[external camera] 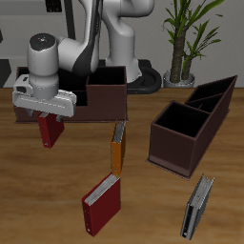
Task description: Place the right red book into the back desk caddy's right compartment
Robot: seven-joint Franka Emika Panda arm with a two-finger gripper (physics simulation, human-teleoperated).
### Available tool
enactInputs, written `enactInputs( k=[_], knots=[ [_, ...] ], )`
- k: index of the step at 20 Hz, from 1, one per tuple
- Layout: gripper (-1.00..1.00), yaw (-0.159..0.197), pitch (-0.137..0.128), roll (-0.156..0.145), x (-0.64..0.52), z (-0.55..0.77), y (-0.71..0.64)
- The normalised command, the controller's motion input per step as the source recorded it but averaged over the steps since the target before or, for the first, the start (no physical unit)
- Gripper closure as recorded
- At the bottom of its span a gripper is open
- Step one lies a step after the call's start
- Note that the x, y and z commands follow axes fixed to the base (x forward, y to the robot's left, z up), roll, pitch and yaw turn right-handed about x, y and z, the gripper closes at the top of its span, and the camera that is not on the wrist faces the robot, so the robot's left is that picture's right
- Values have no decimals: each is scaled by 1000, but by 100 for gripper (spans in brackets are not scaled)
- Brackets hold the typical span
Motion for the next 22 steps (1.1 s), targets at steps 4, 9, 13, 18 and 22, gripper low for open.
enactInputs(
  k=[4,9,13,18,22],
  knots=[
    [-100,-15,35,-5,-3,-230,-20],
    [100,-8,23,0,15,-181,68],
    [100,-9,12,12,-4,-58,86],
    [100,-23,-26,-4,43,325,112],
    [100,-13,-55,2,41,602,241]
  ],
)
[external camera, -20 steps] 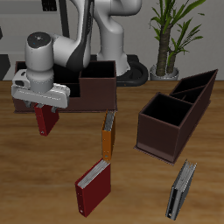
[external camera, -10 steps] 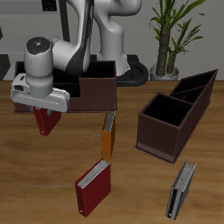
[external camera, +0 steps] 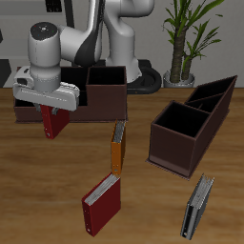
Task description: Place the right red book into the back desk caddy's right compartment
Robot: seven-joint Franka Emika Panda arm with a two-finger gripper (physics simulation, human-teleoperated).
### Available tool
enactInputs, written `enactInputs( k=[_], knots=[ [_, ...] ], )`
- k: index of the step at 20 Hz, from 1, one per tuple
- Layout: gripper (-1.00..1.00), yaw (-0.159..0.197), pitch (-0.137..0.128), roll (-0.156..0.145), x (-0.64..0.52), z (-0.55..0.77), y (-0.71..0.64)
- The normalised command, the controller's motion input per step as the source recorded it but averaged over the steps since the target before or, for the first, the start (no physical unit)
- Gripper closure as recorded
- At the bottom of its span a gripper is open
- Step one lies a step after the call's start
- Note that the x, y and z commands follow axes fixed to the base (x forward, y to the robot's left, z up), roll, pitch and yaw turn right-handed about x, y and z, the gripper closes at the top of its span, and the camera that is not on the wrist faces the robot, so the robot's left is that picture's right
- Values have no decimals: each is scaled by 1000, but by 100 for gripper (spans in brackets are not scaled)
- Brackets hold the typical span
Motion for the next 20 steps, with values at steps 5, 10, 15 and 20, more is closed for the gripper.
enactInputs(
  k=[5,10,15,20],
  knots=[
    [100,16,-39,35,-16,615,422],
    [100,11,-39,18,-158,709,515],
    [100,20,-32,20,-197,572,358],
    [100,-4,-21,-5,-202,413,188]
  ],
)
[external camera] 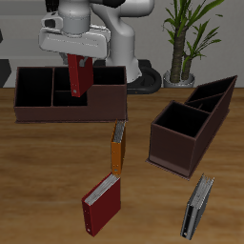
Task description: Place the right red book into the back desk caddy's right compartment
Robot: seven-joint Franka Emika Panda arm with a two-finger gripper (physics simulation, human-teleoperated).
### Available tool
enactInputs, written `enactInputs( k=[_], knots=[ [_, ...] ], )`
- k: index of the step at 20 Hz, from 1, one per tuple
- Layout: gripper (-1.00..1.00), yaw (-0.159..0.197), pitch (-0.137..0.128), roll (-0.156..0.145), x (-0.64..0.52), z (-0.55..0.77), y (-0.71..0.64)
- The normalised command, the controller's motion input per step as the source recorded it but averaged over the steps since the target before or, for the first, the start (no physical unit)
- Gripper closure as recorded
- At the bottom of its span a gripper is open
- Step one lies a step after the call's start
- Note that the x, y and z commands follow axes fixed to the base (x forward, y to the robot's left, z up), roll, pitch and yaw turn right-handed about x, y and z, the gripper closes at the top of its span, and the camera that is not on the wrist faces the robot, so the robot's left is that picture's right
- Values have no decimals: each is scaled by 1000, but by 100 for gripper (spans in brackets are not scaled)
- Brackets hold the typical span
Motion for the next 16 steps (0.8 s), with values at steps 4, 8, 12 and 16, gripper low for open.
enactInputs(
  k=[4,8,12,16],
  knots=[
    [100,39,20,3,-258,170,261],
    [100,58,13,35,-338,37,292],
    [100,37,0,33,-320,33,217],
    [100,6,-7,-23,-331,72,100]
  ],
)
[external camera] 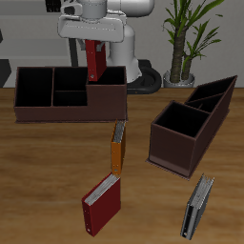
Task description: Place the right red book into the back desk caddy's right compartment
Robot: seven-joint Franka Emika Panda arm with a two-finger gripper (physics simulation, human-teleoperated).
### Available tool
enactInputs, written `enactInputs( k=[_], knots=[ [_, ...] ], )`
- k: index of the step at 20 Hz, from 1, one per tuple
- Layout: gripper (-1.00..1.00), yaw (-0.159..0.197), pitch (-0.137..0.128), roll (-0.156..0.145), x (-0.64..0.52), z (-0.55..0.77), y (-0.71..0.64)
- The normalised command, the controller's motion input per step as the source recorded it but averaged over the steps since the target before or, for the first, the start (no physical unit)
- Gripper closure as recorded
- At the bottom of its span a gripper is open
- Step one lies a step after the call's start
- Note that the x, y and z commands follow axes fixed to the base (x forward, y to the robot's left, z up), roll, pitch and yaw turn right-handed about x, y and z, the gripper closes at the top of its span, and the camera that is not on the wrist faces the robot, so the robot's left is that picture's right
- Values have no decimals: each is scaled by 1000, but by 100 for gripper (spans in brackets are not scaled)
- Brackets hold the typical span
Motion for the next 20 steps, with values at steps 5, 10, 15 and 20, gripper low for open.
enactInputs(
  k=[5,10,15,20],
  knots=[
    [100,4,-34,-76,-434,139,183],
    [100,39,-49,-80,-337,60,201],
    [100,42,-36,13,-272,82,331],
    [100,28,3,47,-125,-38,274]
  ],
)
